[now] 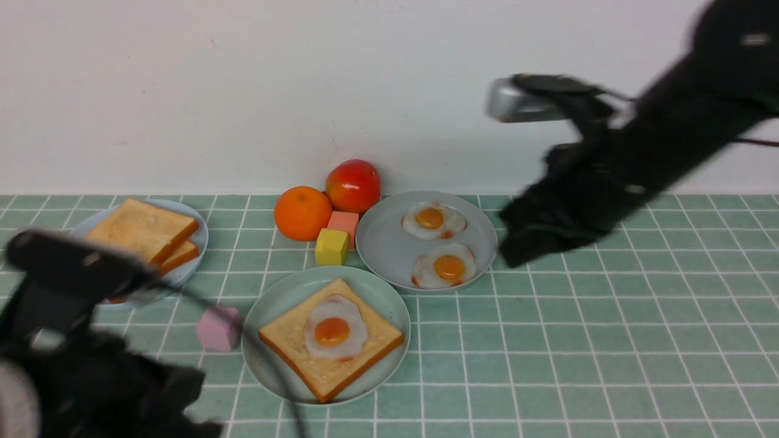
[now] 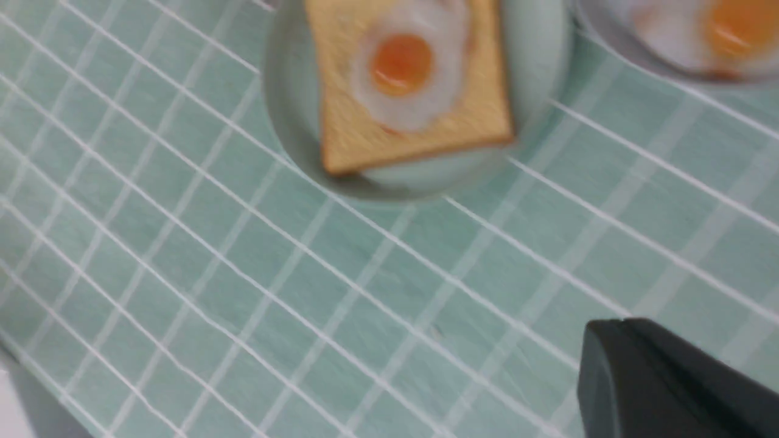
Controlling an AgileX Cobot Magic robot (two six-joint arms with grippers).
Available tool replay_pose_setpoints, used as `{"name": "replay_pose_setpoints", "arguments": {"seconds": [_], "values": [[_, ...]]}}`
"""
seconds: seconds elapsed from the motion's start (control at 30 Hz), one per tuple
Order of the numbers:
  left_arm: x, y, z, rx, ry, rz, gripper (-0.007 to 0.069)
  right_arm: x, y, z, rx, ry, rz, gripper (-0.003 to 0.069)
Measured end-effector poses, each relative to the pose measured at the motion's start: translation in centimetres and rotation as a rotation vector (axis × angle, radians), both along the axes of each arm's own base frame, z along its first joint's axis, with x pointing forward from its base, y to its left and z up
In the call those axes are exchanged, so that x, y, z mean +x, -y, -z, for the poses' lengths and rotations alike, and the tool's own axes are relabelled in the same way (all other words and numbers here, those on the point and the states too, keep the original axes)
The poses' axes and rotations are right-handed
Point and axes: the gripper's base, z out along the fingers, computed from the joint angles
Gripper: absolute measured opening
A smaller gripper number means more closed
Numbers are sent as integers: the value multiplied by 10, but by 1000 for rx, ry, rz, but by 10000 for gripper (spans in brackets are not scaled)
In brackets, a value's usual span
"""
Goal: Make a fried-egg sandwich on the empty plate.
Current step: Use the left arm to grab a slice of bread
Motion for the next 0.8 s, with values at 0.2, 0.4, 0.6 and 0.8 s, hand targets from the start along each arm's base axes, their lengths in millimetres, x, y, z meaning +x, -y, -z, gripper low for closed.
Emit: {"name": "replay_pose_setpoints", "arguments": {"seconds": [0.2,0.4,0.6,0.8], "values": [[65,3,-8,99,-16,-104,-13,-74,37,-28,9,144,79,0],[140,-52,12,150,-119,-271,-13,-127,59,-46,63,261,86,1],[196,-86,43,204,-139,-311,3,-150,68,-57,92,325,84,2],[239,-99,67,333,-129,-263,204,-154,69,-54,79,299,73,3]]}}
